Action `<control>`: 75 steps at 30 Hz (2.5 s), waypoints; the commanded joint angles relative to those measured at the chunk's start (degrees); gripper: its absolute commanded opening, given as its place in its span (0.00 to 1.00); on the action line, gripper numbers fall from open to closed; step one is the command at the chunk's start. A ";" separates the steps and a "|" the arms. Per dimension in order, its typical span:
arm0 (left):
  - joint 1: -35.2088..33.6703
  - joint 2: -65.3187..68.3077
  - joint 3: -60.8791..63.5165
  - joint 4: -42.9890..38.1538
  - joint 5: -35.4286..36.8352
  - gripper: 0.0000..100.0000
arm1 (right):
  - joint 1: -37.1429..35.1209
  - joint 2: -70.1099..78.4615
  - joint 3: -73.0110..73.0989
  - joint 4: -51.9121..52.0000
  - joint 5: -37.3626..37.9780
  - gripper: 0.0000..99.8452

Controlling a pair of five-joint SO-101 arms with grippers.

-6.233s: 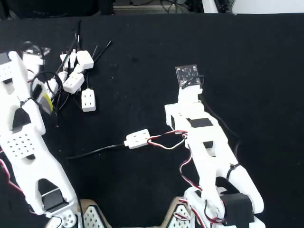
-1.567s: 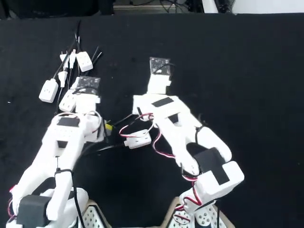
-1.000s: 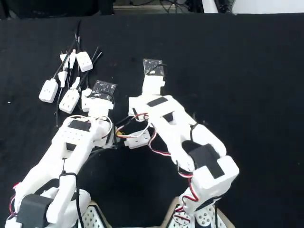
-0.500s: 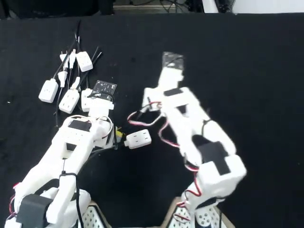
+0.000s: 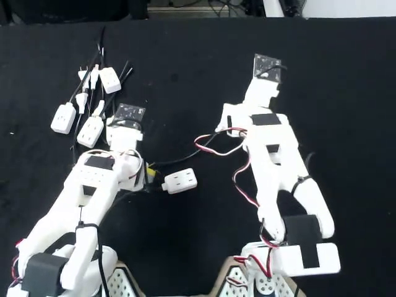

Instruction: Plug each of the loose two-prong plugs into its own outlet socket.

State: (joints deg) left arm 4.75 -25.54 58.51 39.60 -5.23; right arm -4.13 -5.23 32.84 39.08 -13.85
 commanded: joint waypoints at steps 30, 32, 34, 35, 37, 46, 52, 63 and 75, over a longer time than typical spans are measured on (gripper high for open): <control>-5.93 -1.23 2.77 -4.04 0.44 0.26 | 1.32 -29.67 -17.80 42.55 73.93 0.01; -6.02 -1.23 2.77 -4.04 0.44 0.26 | -0.62 -29.67 -12.70 41.67 75.25 0.01; -7.16 -1.23 2.77 -4.04 0.44 0.26 | -2.29 -29.58 -6.29 38.07 75.34 0.01; -7.87 -1.23 2.77 -4.04 0.44 0.26 | -3.08 -29.67 -2.59 35.34 75.34 0.01; -8.84 -1.23 2.77 -4.04 0.44 0.26 | -4.66 -29.58 4.53 29.19 75.34 0.01; -8.92 -1.23 2.77 -4.04 0.44 0.26 | -7.30 -29.58 22.90 7.56 60.04 0.01; -8.92 -1.23 2.77 -4.04 0.44 0.26 | -7.65 -29.49 19.56 15.65 46.51 0.10; -8.84 -1.23 2.77 -4.04 0.44 0.26 | -17.14 -29.49 25.19 13.36 47.38 0.20; -8.84 -1.23 2.77 -4.04 0.44 0.26 | -18.20 -20.09 23.69 10.02 47.30 0.20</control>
State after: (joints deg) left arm -3.52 -25.54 61.58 36.26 -5.23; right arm -22.95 -28.70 60.97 50.42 33.27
